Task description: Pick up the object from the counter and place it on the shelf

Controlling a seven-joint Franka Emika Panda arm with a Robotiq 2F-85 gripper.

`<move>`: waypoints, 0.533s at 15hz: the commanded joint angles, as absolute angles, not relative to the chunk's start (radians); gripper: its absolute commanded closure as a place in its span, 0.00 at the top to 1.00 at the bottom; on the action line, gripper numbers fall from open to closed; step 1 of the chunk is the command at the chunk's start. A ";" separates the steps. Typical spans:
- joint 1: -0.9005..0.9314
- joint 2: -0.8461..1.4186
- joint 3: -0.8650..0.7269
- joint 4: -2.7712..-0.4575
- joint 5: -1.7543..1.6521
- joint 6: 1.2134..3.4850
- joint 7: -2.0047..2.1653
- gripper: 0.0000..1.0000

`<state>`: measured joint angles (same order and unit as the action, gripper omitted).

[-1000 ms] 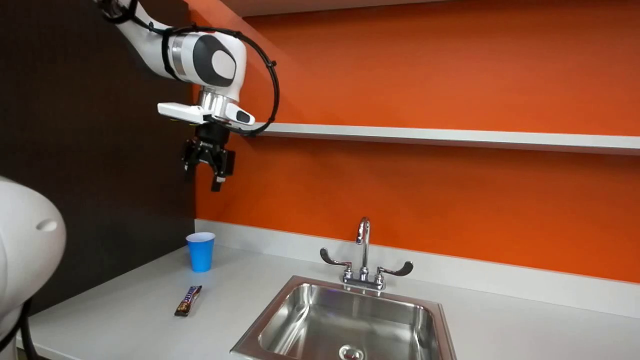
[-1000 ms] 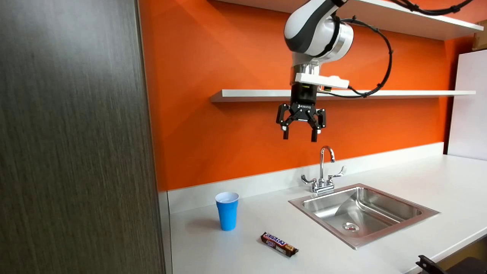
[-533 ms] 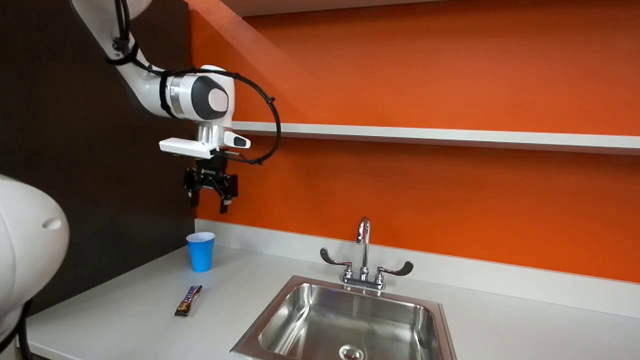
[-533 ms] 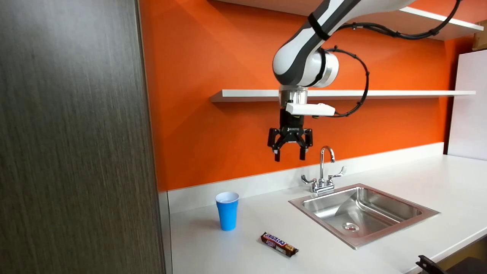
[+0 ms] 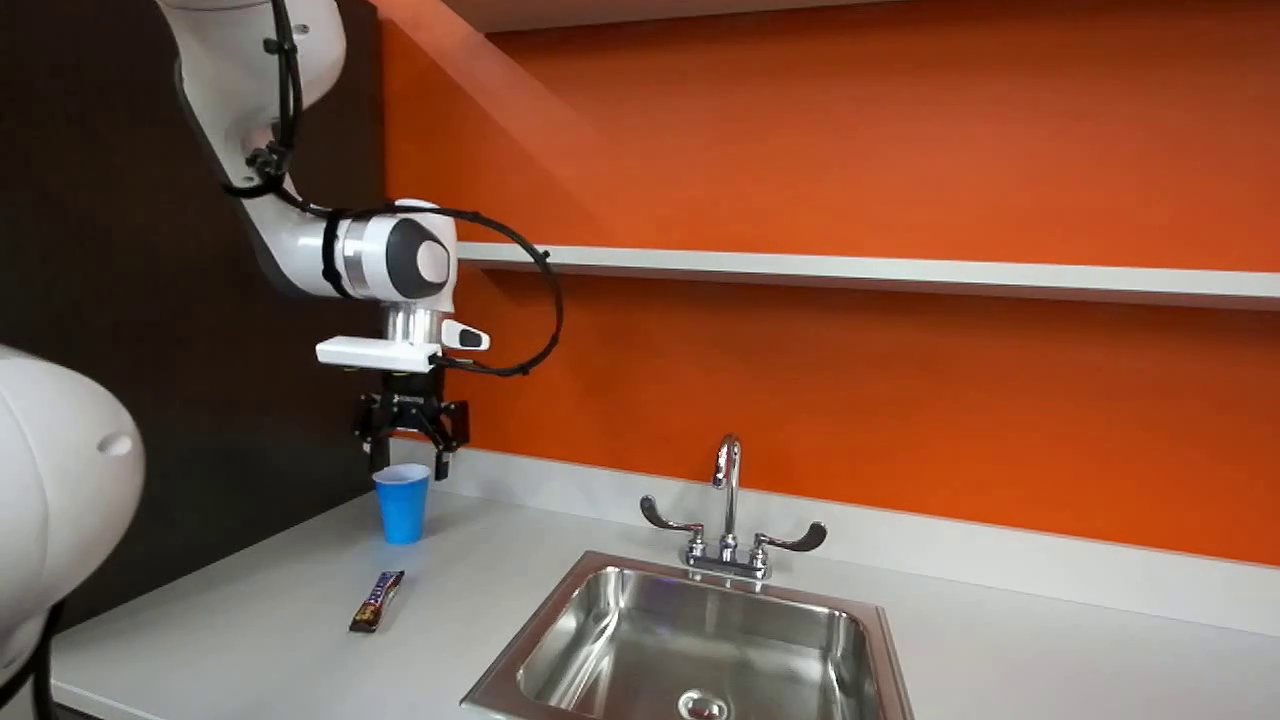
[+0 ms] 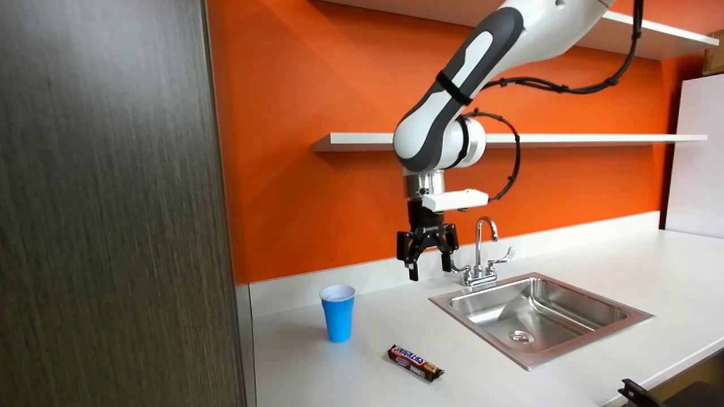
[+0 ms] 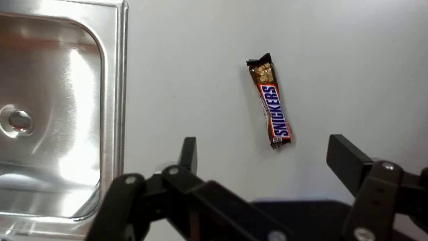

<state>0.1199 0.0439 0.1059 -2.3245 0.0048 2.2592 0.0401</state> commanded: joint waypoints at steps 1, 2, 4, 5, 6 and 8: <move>0.119 0.131 0.114 -2.302 0.018 2.304 -0.034 1.00; 0.120 0.155 0.115 -2.300 0.017 2.319 -0.041 1.00; 0.118 0.196 0.122 -2.296 0.035 2.346 -0.079 1.00; 0.116 0.211 0.126 -2.295 0.041 2.355 -0.095 1.00; 0.115 0.226 0.132 -2.295 0.049 2.367 -0.110 1.00; 0.113 0.251 0.143 -2.292 0.066 2.384 -0.137 1.00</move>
